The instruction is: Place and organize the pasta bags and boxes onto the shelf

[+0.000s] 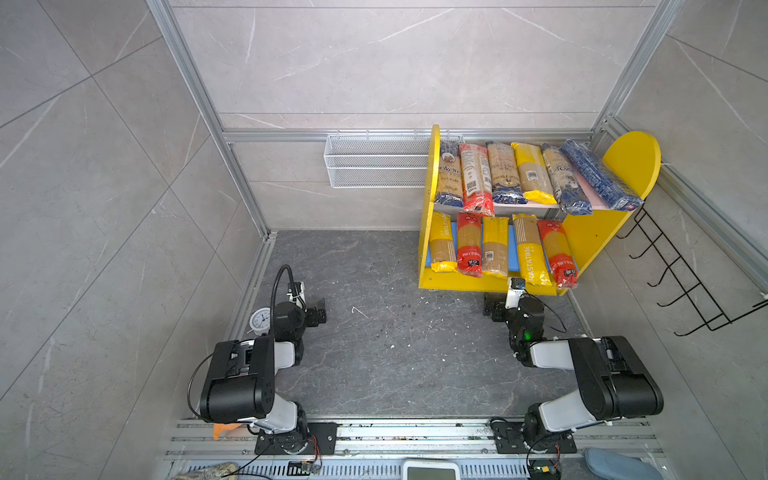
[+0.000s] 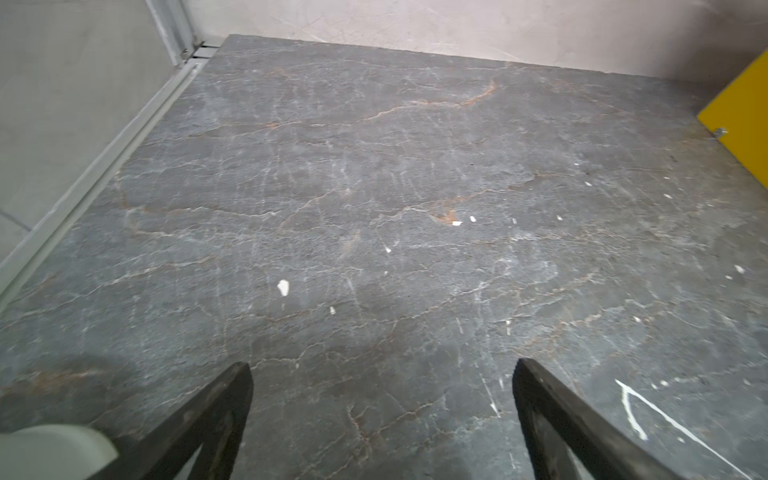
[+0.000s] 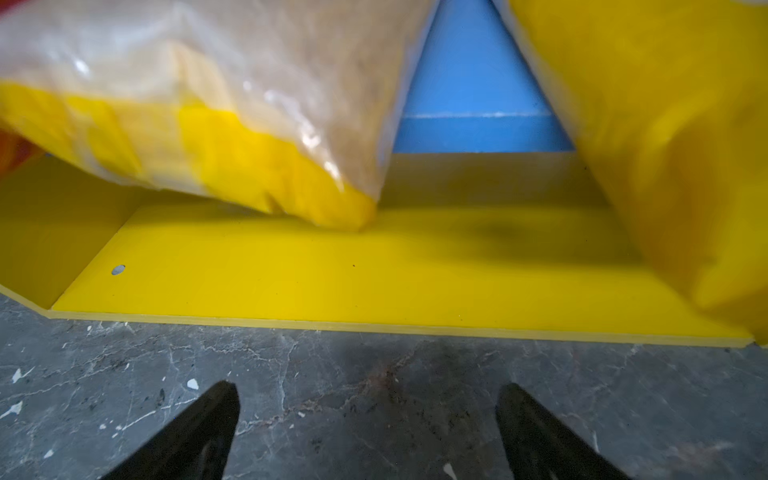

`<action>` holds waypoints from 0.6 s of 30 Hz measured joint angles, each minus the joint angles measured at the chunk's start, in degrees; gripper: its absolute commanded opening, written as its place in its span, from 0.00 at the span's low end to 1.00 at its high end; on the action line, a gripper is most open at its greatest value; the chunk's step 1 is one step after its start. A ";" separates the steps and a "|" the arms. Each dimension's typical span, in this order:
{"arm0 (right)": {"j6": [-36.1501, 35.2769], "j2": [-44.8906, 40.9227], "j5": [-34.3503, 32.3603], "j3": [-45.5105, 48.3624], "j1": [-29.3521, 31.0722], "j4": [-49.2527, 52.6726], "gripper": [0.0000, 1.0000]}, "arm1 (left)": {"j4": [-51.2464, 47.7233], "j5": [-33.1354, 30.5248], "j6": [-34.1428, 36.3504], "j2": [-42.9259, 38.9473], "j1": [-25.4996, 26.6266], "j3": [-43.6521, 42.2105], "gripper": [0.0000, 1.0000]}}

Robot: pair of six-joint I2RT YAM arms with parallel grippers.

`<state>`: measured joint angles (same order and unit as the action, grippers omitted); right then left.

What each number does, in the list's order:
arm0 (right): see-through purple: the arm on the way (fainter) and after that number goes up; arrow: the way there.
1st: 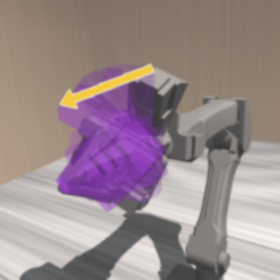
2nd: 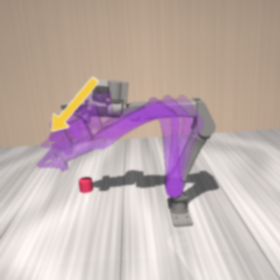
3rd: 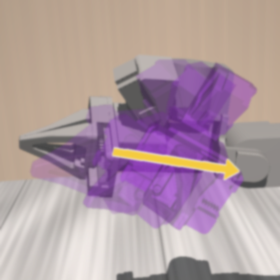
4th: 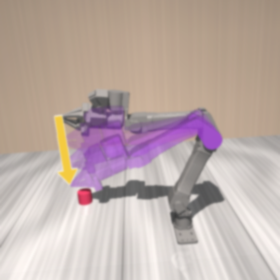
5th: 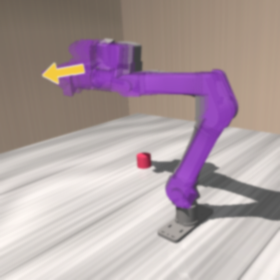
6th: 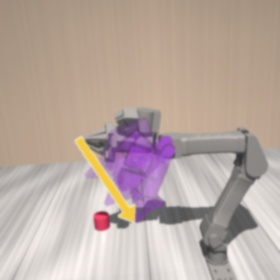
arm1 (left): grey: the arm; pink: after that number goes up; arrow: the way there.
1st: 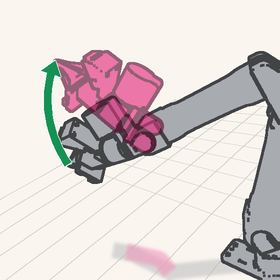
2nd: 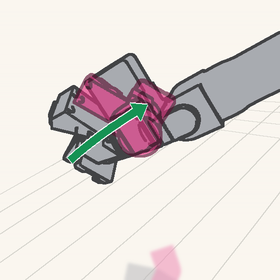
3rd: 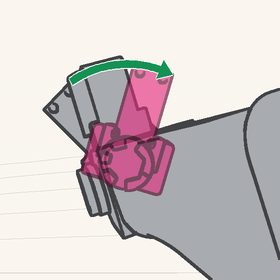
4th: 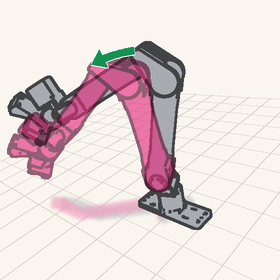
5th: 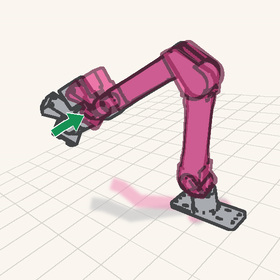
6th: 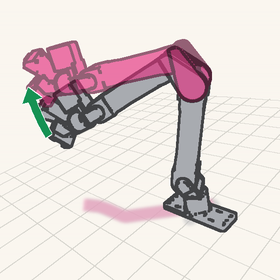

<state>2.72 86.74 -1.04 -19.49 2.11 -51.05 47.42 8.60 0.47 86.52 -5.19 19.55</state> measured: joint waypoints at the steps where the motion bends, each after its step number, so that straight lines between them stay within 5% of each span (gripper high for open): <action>1: 0.00 0.00 0.00 0.00 0.00 0.00 1.00 | 0.24 0.81 0.20 0.00 -0.09 -0.07 1.00; 18: 0.00 0.00 0.00 0.00 0.00 0.00 1.00 | 1.07 3.74 0.87 0.00 -0.33 -0.39 1.00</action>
<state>2.72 86.74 -1.04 -19.49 2.11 -51.05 48.49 12.34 1.34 86.52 -5.52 19.16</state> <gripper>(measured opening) 0.998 0.999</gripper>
